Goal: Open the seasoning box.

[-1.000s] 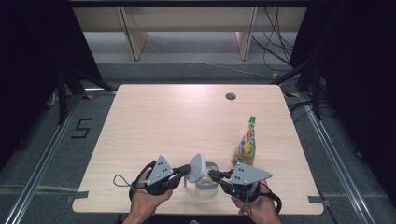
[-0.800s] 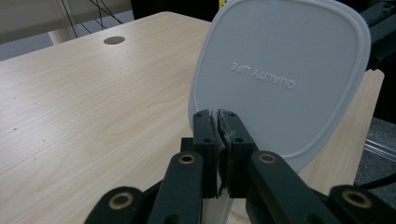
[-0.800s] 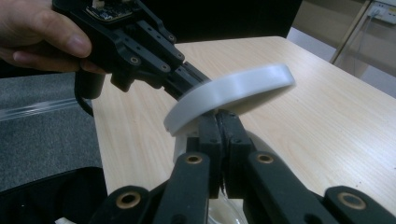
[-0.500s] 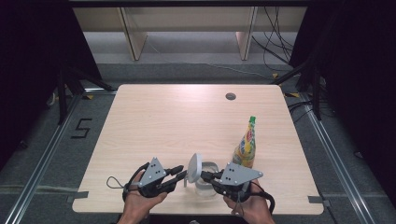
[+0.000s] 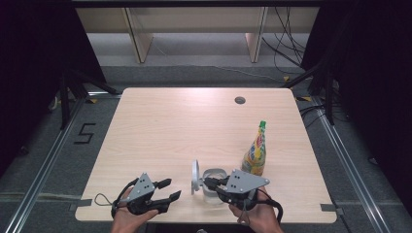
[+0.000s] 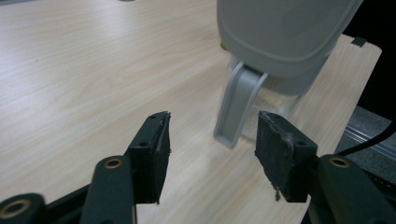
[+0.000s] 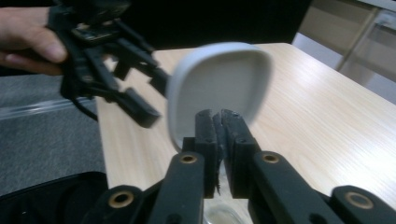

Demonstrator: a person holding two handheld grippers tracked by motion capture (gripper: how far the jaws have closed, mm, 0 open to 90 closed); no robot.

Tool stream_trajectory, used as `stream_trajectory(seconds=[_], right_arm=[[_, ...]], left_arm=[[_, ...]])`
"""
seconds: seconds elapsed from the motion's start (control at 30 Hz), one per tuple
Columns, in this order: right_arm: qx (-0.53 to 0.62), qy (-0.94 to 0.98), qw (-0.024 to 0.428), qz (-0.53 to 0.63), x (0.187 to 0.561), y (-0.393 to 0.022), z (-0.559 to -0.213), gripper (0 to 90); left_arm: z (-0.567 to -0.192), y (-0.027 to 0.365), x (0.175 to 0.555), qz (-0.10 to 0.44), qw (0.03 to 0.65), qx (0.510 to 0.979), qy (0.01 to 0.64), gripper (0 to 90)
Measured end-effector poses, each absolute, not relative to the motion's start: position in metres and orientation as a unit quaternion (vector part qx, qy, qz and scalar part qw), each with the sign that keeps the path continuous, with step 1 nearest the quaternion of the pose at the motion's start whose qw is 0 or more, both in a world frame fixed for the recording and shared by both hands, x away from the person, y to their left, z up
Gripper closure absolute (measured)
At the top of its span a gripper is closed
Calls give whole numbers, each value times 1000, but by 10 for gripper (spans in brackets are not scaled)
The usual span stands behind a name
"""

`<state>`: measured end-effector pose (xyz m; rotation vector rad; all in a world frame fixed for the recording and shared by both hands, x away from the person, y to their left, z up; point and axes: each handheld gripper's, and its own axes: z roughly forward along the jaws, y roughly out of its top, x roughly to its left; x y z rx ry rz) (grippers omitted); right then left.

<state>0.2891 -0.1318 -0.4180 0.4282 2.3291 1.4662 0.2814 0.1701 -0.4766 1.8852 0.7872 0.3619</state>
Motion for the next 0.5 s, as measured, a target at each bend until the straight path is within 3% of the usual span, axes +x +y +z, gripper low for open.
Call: stream_trajectory(seconds=[0.17, 0.33, 0.5], right_arm=[[181, 811, 190, 523, 291, -152, -419, 757], [224, 802, 203, 515, 290, -179, -427, 582], [247, 797, 214, 507, 285, -200, -434, 515]], left_arm=[[-481, 173, 274, 135, 525, 766, 346, 385], [-485, 170, 266, 143, 504, 784, 331, 349], [-490, 165, 259, 137, 499, 782, 347, 333]])
